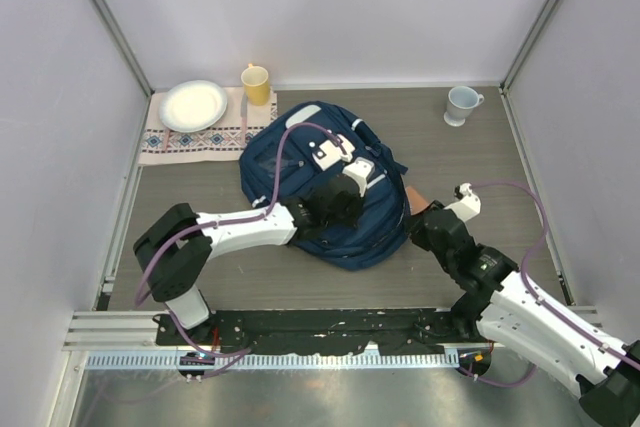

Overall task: Pack the student bag
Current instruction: Adjust the student bag at the center of the board, then zip the student bag at the center of the board.

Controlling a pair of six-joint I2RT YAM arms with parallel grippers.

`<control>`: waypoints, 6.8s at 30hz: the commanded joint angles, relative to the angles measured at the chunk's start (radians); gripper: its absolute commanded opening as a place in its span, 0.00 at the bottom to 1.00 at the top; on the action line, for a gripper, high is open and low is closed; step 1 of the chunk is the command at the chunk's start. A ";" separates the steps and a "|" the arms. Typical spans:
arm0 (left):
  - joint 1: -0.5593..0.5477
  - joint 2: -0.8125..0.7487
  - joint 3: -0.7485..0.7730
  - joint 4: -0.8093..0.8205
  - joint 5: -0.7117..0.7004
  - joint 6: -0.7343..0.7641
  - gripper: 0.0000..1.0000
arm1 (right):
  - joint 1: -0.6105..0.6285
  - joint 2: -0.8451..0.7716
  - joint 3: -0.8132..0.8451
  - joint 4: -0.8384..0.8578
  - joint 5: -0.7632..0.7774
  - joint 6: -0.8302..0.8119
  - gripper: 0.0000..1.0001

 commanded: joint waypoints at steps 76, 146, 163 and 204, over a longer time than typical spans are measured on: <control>0.750 -0.682 -0.749 0.190 0.139 -0.604 0.00 | -0.004 0.356 0.151 0.096 -0.077 -0.084 0.80; 0.168 -0.709 -0.542 -0.085 -0.219 -0.882 0.00 | 0.812 0.489 0.206 0.320 0.384 -0.041 0.63; 0.168 -0.739 -0.508 -0.119 -0.208 -0.917 0.00 | 0.863 0.824 0.355 0.295 0.452 0.071 0.50; 0.168 -0.730 -0.465 -0.134 -0.203 -0.876 0.00 | 0.794 0.854 0.426 0.101 0.423 0.162 0.47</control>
